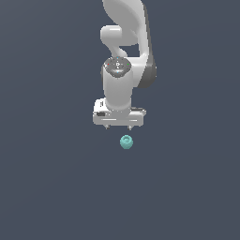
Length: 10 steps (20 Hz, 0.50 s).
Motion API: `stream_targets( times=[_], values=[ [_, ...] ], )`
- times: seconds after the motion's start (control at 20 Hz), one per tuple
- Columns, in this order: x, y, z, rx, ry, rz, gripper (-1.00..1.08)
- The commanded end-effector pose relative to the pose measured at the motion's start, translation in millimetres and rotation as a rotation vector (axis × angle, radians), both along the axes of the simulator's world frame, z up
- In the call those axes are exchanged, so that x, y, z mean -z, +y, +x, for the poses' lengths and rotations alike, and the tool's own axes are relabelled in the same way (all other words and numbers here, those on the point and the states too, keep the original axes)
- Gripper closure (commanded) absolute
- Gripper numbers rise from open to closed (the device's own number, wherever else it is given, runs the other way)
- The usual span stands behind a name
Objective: Pick up the object and move it to a goal position.
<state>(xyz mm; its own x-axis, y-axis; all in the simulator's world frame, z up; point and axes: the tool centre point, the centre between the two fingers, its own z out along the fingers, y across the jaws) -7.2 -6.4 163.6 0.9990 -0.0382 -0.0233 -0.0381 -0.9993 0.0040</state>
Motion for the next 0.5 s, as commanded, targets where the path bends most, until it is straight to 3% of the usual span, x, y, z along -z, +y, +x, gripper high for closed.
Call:
stream_targets(
  times=[0.0,0.45],
  values=[
    [0.0,0.0,0.0,0.000,0.000,0.000,-0.92],
    [5.5,-18.6,-5.9,0.058,0.024,0.003,-0.92]
  ],
)
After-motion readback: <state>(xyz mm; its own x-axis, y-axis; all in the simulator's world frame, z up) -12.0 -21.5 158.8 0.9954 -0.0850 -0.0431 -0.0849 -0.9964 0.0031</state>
